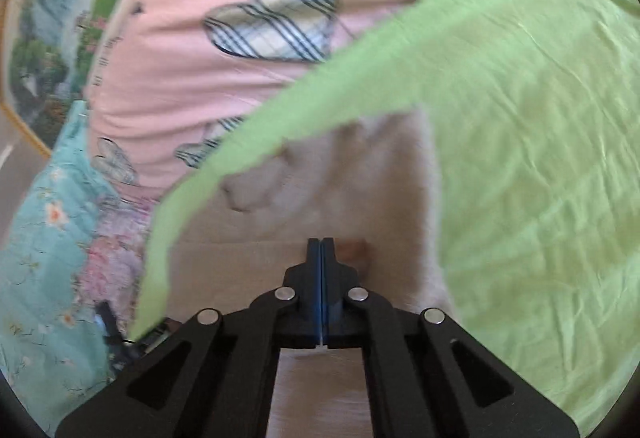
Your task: Fold small clothes
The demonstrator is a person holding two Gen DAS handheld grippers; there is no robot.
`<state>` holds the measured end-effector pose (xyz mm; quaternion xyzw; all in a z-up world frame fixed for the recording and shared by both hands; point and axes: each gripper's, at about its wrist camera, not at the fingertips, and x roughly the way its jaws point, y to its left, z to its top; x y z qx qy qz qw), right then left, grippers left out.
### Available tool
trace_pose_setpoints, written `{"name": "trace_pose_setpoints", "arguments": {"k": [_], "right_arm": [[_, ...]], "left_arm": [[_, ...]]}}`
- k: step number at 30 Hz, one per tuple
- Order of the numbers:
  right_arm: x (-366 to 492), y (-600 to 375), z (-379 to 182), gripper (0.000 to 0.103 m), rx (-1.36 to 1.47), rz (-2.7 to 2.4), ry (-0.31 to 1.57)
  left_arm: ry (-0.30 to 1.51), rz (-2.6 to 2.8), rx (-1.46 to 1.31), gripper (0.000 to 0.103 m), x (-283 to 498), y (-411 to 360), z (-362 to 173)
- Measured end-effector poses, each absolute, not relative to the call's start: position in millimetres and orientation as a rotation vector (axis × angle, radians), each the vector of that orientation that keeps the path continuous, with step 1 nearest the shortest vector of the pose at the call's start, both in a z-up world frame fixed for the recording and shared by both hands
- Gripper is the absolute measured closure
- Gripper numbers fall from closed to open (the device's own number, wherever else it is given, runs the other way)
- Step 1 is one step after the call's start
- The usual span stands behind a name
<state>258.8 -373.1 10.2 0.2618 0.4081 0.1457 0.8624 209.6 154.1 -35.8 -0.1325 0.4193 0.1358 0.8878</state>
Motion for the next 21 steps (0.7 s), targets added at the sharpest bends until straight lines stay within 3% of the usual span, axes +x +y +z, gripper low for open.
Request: {"name": "trace_pose_setpoints", "arguments": {"k": [11, 14, 16, 21], "right_arm": [[267, -339, -13, 0.099, 0.449, 0.331, 0.956], [275, -329, -27, 0.09, 0.437, 0.313, 1.001], [278, -326, -32, 0.078, 0.453, 0.328, 1.011], [274, -323, -22, 0.075, 0.427, 0.311, 0.986]], "left_arm": [[0.883, 0.264, -0.226, 0.079, 208, 145, -35], [0.886, 0.259, -0.226, 0.079, 208, 146, -36], [0.89, 0.258, -0.228, 0.079, 209, 146, -37], [0.895, 0.253, -0.241, 0.078, 210, 149, -38]]}}
